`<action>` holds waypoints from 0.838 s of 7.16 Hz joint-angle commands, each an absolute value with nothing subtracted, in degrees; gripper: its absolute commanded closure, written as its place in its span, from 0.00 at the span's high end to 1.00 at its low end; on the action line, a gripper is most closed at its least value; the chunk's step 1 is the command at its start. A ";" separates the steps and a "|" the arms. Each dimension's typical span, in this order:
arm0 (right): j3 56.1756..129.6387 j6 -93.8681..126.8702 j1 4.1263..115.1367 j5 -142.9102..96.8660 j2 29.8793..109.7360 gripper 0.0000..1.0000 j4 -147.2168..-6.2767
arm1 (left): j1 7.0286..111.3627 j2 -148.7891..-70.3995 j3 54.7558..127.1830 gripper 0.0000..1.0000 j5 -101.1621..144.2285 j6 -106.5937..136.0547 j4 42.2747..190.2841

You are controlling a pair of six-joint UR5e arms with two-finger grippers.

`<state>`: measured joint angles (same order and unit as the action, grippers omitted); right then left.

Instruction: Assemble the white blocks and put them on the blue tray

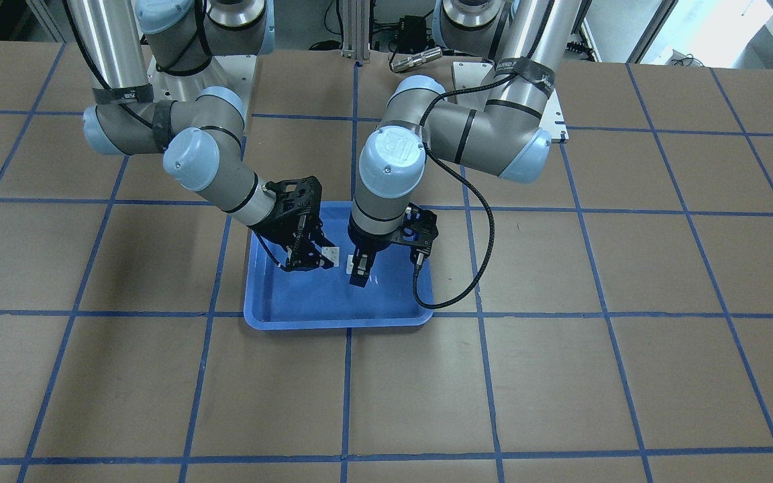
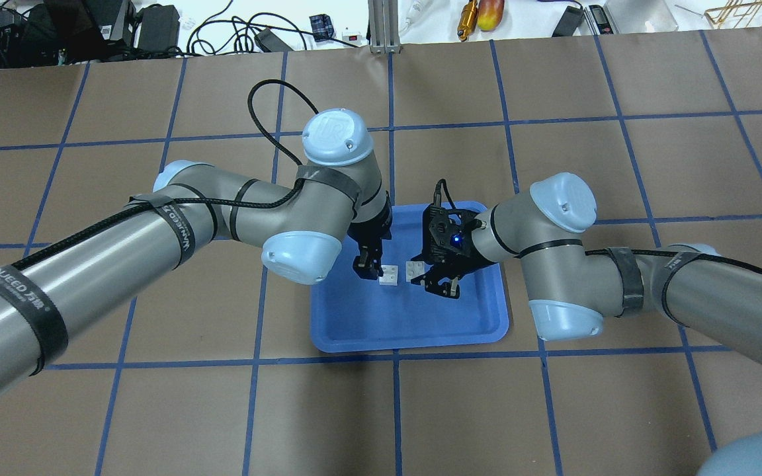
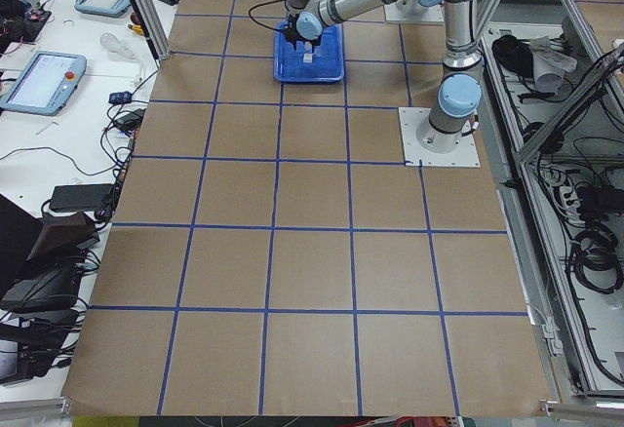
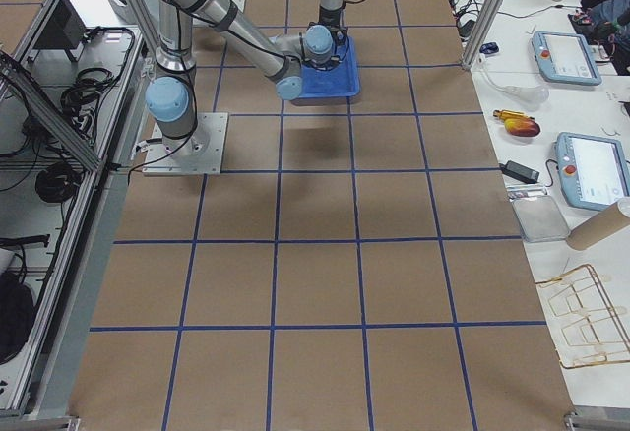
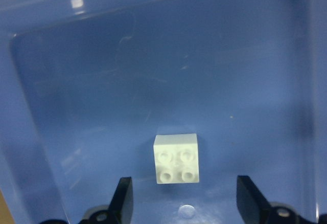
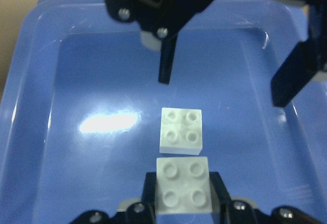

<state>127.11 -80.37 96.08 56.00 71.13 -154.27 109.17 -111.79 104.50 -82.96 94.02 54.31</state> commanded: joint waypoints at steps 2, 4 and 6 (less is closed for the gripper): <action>127.00 -77.34 97.56 56.60 68.82 0.10 -158.64 | 104.42 -111.18 104.85 1.00 -83.06 66.52 54.84; 127.00 -77.26 97.56 56.52 68.73 0.11 -158.64 | 104.59 -110.75 104.33 0.89 -85.41 56.57 54.67; 127.09 -77.26 97.56 56.25 68.73 0.16 -158.56 | 105.73 -110.04 104.76 0.78 -85.69 43.31 54.76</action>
<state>127.05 -77.26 97.56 56.39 68.75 -158.62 105.14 -110.45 104.62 -85.36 51.24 54.74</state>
